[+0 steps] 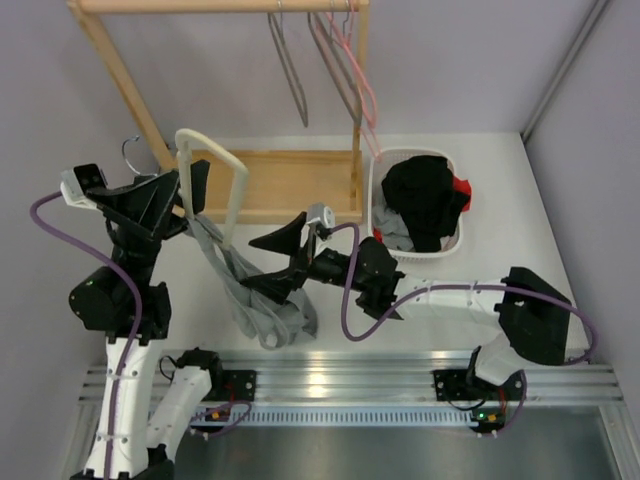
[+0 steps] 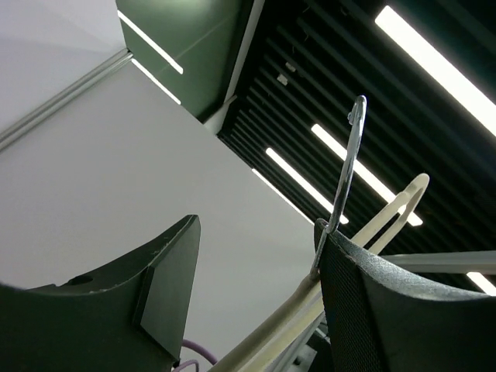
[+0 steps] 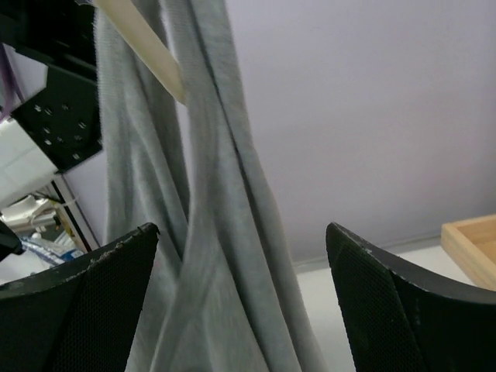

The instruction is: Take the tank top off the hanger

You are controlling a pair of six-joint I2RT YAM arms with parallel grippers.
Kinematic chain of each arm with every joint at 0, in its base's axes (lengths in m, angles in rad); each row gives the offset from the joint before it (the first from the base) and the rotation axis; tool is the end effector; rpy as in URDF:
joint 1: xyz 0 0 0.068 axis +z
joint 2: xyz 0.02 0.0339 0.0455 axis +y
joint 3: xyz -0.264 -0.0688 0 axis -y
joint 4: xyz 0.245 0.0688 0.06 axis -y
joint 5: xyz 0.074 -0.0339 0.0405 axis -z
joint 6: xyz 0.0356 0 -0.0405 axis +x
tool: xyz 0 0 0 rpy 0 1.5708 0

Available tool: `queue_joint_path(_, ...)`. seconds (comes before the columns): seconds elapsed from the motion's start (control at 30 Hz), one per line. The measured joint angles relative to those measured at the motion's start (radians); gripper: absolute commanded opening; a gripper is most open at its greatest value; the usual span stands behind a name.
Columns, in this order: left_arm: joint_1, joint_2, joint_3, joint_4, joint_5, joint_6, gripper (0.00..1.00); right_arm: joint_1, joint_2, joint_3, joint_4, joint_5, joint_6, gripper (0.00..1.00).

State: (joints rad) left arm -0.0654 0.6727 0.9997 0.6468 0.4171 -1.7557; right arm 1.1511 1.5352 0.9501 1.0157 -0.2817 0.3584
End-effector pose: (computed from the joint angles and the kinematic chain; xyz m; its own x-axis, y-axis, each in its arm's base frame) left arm 0.0850 -0.0200 0.5016 -0.4338 -0.8722 -0.2260 0.7584 -0.2181 -0.6142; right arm 0.1321 0.3203 0.3372 -0.1845 0.4133 -0.8917 -0.9775 0.0168 0.2101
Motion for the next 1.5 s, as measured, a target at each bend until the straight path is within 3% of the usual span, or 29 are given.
queue_joint_path(0.2,-0.001,0.04,-0.067,0.07,-0.023,-0.133,0.0,0.023,0.069,0.063,0.058,0.003,-0.022,0.87)
queue_joint_path(0.27,-0.001,0.05,-0.07,0.076,-0.029,-0.159,0.0,0.023,0.094,0.093,0.063,0.0,-0.023,0.77)
queue_joint_path(0.3,-0.001,0.051,-0.07,0.081,-0.033,-0.169,0.0,0.023,0.104,0.103,0.063,-0.003,-0.023,0.7)
queue_joint_path(0.37,-0.001,0.052,-0.07,0.096,-0.038,-0.187,0.0,0.024,0.129,0.129,0.063,-0.008,-0.023,0.35)
queue_joint_path(0.4,-0.001,0.052,-0.07,0.103,-0.04,-0.194,0.0,0.024,0.14,0.138,0.065,-0.009,-0.019,0.08)
queue_joint_path(0.43,-0.001,0.052,-0.07,0.109,-0.042,-0.201,0.0,0.025,0.15,0.139,0.066,-0.009,-0.017,0.0)
queue_joint_path(0.97,-0.002,0.084,-0.07,0.116,-0.08,-0.213,0.0,0.026,0.226,0.136,0.108,0.048,0.013,0.0)
queue_joint_path(1.47,-0.011,0.172,0.001,0.018,-0.05,-0.214,0.0,0.079,0.219,-0.047,0.262,0.209,0.031,0.0)
queue_joint_path(1.5,-0.011,0.172,0.002,0.016,-0.043,-0.214,0.0,0.085,0.219,-0.052,0.267,0.217,0.031,0.31)
